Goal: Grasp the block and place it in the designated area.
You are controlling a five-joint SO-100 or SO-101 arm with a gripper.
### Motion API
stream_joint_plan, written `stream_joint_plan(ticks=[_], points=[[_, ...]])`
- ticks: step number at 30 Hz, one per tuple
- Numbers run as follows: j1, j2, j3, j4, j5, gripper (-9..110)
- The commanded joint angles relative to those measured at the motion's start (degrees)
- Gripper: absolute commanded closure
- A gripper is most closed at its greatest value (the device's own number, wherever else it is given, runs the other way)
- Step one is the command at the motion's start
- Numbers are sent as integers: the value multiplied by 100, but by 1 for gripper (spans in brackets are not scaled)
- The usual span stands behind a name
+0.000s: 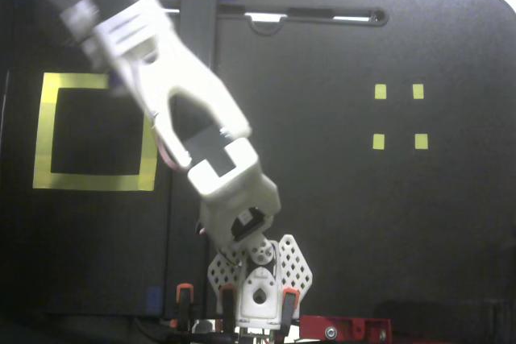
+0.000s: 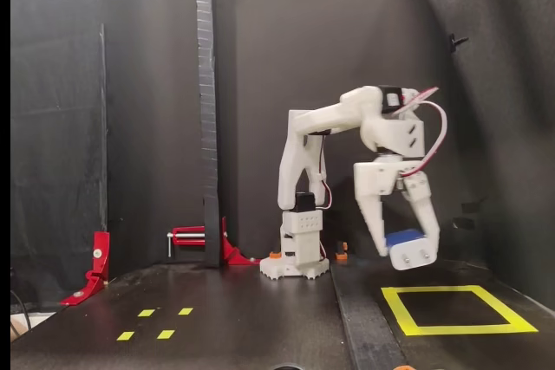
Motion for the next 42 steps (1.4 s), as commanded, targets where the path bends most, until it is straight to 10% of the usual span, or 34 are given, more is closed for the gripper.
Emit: stream_joint_plan(ticks=[1, 42], points=[[-308, 26, 0, 26, 229, 79], [-1002, -492, 1354, -1116, 650, 79]])
